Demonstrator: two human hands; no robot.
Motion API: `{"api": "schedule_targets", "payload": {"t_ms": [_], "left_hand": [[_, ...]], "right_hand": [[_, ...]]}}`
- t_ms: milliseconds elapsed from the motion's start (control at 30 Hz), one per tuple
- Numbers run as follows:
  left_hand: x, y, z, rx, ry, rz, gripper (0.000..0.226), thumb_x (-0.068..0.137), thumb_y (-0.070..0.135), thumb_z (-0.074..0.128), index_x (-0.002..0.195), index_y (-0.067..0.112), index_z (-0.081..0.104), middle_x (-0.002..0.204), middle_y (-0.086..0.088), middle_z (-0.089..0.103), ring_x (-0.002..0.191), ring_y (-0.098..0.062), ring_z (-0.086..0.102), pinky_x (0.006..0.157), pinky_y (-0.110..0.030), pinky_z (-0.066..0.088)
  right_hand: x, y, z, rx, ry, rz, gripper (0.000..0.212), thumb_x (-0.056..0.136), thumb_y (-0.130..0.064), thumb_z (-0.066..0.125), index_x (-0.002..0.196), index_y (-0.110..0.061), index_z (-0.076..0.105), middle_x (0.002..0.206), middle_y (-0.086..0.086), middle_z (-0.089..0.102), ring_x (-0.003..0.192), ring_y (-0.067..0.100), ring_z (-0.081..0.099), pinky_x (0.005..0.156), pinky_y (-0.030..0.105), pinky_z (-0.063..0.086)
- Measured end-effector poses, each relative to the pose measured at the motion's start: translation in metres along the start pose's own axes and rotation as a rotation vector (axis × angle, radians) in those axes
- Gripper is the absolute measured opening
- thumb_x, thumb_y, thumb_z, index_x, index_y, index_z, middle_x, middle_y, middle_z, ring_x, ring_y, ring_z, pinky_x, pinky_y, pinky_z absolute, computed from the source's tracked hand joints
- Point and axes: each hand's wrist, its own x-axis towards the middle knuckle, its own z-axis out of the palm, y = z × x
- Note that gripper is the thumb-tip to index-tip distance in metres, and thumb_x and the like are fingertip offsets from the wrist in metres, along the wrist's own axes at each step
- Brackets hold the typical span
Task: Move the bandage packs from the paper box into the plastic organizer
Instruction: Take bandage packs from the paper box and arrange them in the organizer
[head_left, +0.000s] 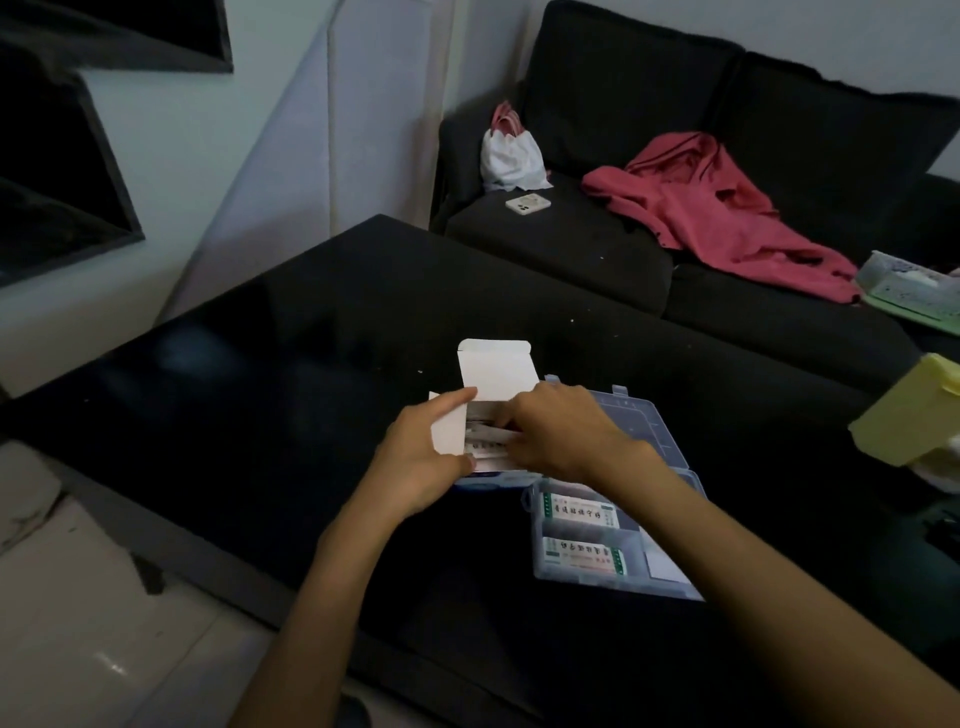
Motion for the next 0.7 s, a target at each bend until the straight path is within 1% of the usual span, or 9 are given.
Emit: {"api": "schedule_targets", "payload": {"t_ms": [67,167,267,333,467,567,633,667,700], "left_hand": [[0.000,0.001,0.001,0.004,0.023,-0.004,0.073,0.076,0.002,0.073,0.135,0.037,0.049,0.128,-0.005,0.051,0.115,-0.024,0.051,0.099,-0.041,0.047],[0.001,0.001,0.000,0.004,0.091,-0.005,0.072,0.075,0.001,0.073,0.136,0.032,0.049,0.126,-0.004,0.054,0.113,-0.023,0.053,0.098,-0.040,0.046],[0.002,0.004,-0.002,-0.031,0.159,0.040,0.063,0.077,-0.001,0.071,0.129,0.032,0.054,0.107,0.007,0.059,0.105,-0.017,0.055,0.089,-0.033,0.047],[0.001,0.006,-0.001,-0.037,0.225,0.061,0.057,0.077,0.000,0.071,0.125,0.028,0.058,0.097,0.011,0.059,0.101,-0.017,0.057,0.086,-0.031,0.047],[0.009,-0.002,0.001,-0.015,0.301,0.053,0.052,0.081,0.014,0.073,0.129,0.026,0.057,0.117,0.002,0.063,0.111,-0.021,0.058,0.093,-0.042,0.049],[0.011,0.001,0.002,0.146,0.439,0.053,0.055,0.083,0.023,0.071,0.134,0.026,0.050,0.135,0.001,0.053,0.123,-0.021,0.049,0.100,-0.042,0.043],[0.003,0.013,0.006,0.266,0.664,0.191,0.040,0.086,0.028,0.067,0.124,0.022,0.057,0.130,0.000,0.054,0.119,-0.020,0.049,0.092,-0.030,0.044],[-0.003,0.021,0.011,0.256,0.751,0.272,0.029,0.087,0.032,0.063,0.113,0.021,0.061,0.119,0.002,0.058,0.108,-0.017,0.054,0.082,-0.023,0.045],[-0.008,0.028,0.017,0.199,0.766,0.310,0.020,0.089,0.035,0.059,0.102,0.020,0.063,0.104,0.007,0.062,0.096,-0.011,0.057,0.072,-0.017,0.044]], "right_hand": [[-0.001,0.003,0.006,0.004,0.064,-0.022,0.030,0.093,-0.031,0.054,0.121,-0.023,0.061,0.110,0.005,0.068,0.096,0.021,0.063,0.082,0.035,0.052],[-0.006,0.009,0.007,0.094,0.158,-0.004,0.029,0.093,-0.034,0.055,0.120,-0.027,0.063,0.103,0.000,0.070,0.088,0.014,0.063,0.077,0.031,0.051],[-0.023,0.009,0.003,0.390,0.306,0.078,0.029,0.091,-0.040,0.053,0.115,-0.029,0.066,0.094,-0.007,0.071,0.080,0.005,0.063,0.069,0.026,0.053],[-0.039,0.011,0.006,0.660,0.433,0.176,0.024,0.089,-0.036,0.057,0.111,-0.033,0.065,0.093,-0.012,0.070,0.080,0.002,0.063,0.067,0.021,0.053],[-0.069,0.019,0.024,1.006,0.560,0.355,0.020,0.086,-0.026,0.063,0.104,-0.035,0.063,0.092,-0.020,0.068,0.087,-0.002,0.065,0.072,0.012,0.051],[-0.085,0.033,0.038,1.146,0.524,0.456,0.023,0.085,-0.023,0.065,0.107,-0.024,0.068,0.094,-0.010,0.072,0.088,0.006,0.068,0.076,0.024,0.056],[-0.095,0.039,0.043,1.177,0.532,0.503,0.023,0.085,-0.020,0.065,0.108,-0.020,0.069,0.094,-0.008,0.073,0.088,0.008,0.069,0.080,0.030,0.056],[-0.099,0.041,0.045,1.181,0.542,0.515,0.022,0.085,-0.019,0.066,0.107,-0.021,0.069,0.093,-0.010,0.073,0.087,0.007,0.069,0.080,0.029,0.057],[-0.103,0.043,0.047,1.175,0.547,0.517,0.021,0.085,-0.019,0.066,0.105,-0.023,0.069,0.091,-0.012,0.073,0.087,0.005,0.068,0.079,0.027,0.057]]}}
